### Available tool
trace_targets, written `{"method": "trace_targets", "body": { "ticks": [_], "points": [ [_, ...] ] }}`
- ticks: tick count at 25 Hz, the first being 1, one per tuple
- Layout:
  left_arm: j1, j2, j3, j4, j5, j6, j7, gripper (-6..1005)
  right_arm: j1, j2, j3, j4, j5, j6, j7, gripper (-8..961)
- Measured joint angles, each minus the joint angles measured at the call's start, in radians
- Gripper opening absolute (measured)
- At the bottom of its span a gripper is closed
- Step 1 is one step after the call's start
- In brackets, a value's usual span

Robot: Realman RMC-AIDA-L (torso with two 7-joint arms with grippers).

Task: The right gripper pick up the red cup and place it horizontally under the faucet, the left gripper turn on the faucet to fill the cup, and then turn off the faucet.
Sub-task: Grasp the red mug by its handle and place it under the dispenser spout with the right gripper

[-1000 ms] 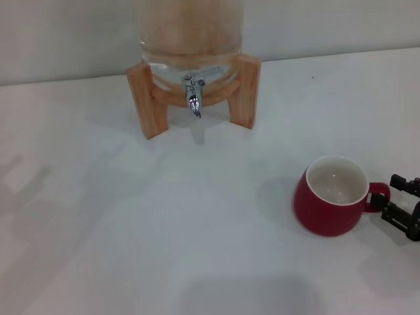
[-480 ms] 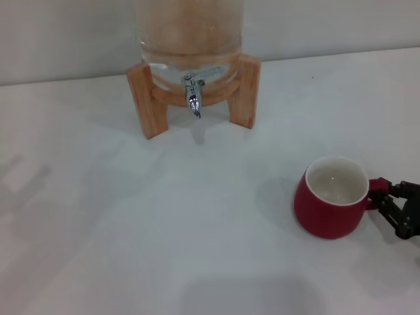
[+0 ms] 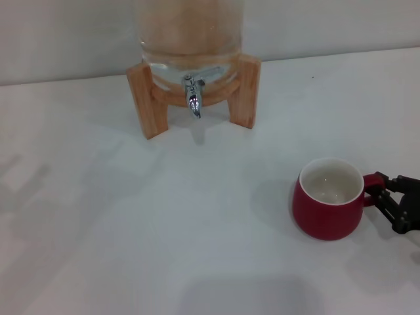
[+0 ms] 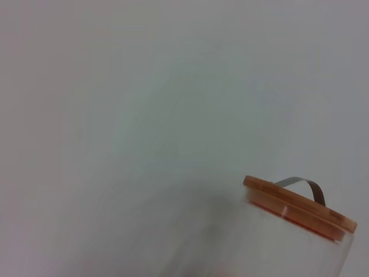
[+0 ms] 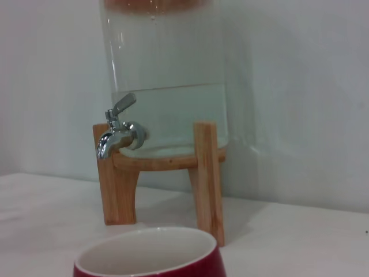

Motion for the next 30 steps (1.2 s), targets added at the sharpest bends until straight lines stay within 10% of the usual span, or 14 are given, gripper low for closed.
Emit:
{"method": "trace_targets", "body": {
  "ticks": [30],
  "points": [
    [0.0,0.0,0.0,-0.002,0.007,0.011,-0.002,826,0.081,0.002,-0.005,0.096,0.04,-0.011,-0.021,164]
  ]
}}
